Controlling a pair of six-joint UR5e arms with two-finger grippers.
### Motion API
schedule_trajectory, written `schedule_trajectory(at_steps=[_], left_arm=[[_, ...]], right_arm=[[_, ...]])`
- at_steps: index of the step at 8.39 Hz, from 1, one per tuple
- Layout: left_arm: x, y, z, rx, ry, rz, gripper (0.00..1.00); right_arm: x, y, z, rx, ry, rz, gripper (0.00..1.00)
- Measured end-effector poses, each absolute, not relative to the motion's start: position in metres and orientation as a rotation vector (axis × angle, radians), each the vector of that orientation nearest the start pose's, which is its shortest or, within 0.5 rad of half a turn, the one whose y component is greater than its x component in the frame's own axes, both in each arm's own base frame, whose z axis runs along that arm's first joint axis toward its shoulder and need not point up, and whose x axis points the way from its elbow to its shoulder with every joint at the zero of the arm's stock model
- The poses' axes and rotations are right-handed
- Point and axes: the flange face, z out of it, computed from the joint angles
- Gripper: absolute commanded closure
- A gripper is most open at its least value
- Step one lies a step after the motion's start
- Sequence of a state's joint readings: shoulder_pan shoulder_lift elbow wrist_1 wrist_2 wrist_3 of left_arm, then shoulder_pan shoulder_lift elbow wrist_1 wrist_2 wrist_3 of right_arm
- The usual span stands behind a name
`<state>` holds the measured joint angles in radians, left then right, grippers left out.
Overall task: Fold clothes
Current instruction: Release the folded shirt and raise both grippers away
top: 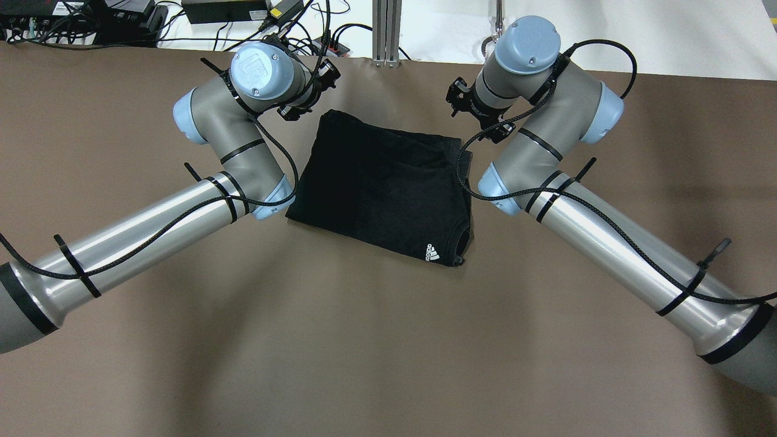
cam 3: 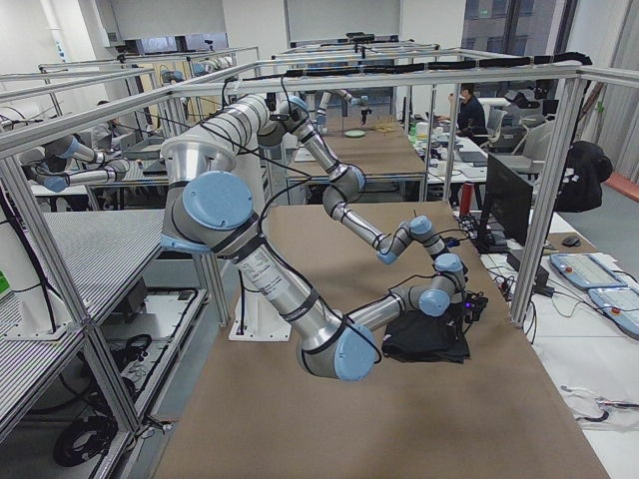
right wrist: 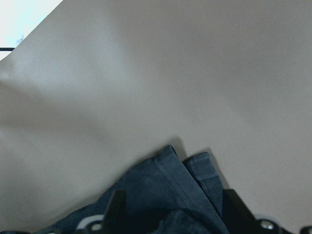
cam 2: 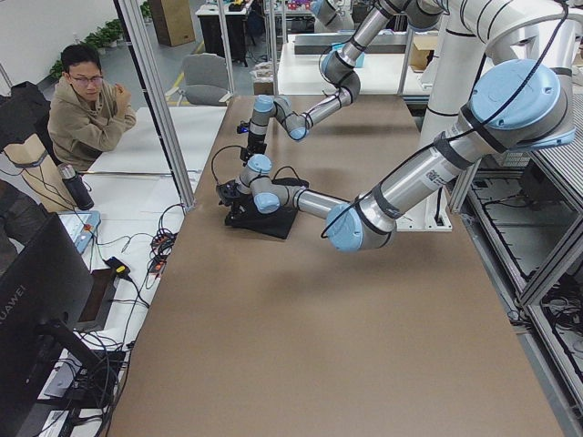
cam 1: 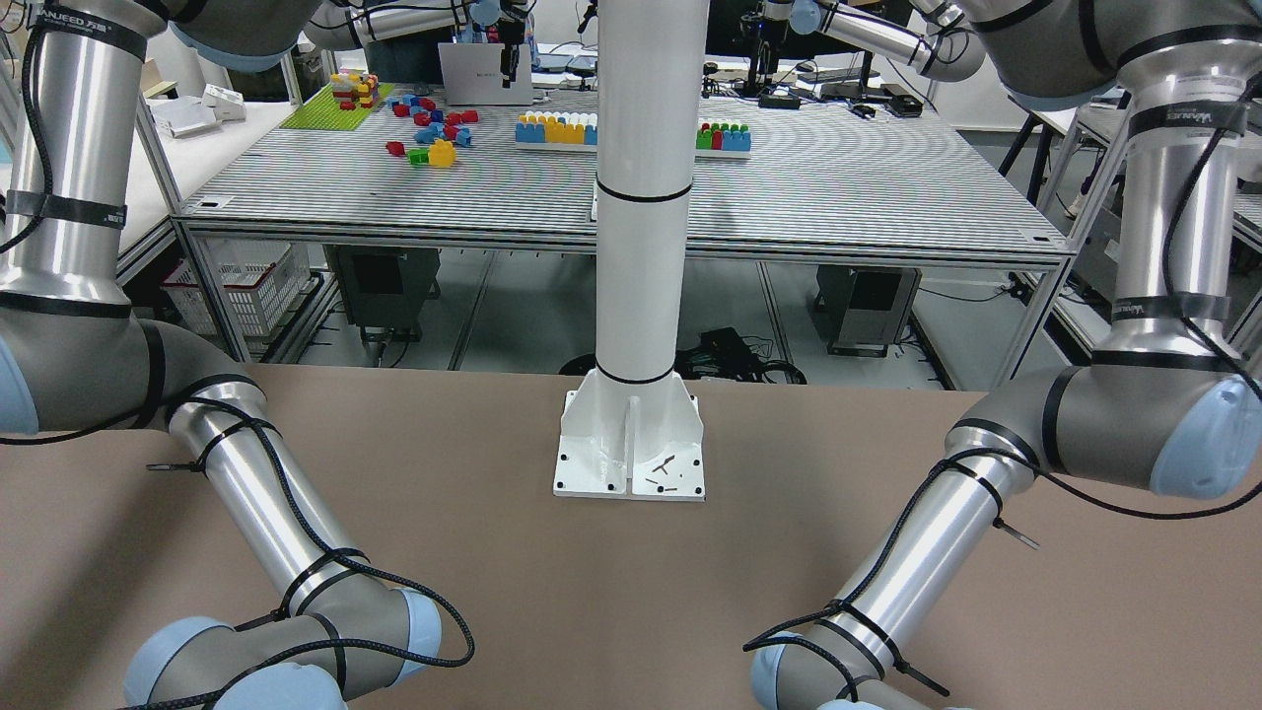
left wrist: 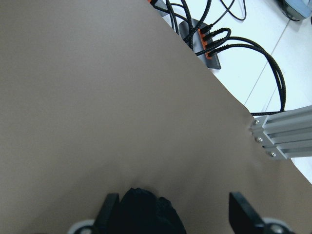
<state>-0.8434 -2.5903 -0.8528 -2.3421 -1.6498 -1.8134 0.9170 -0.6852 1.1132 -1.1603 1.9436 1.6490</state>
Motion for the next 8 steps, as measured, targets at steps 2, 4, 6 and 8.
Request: schedule_trajectory(at_steps=[2,4,6,8], left_arm=[[0.474,-0.73,0.223,0.325,1.069,-0.804,0.0],[0.434,-0.724,0.236,0.422,0.935,-0.568,0.0],[0.364,-0.713,0.263,0.494,0.773,-0.391,0.0],[0.262,-0.679,0.319,0.555,0.629,-0.252,0.0]], right_arm=[[-0.419,-0.707,0.266,0.064,-0.921,0.685,0.05],[-0.405,-0.707,0.298,0.172,-0.866,0.467,0.05],[-0.359,-0.719,0.346,0.279,-0.777,0.255,0.05],[-0.28,-0.73,0.409,0.356,-0.673,0.1,0.05]])
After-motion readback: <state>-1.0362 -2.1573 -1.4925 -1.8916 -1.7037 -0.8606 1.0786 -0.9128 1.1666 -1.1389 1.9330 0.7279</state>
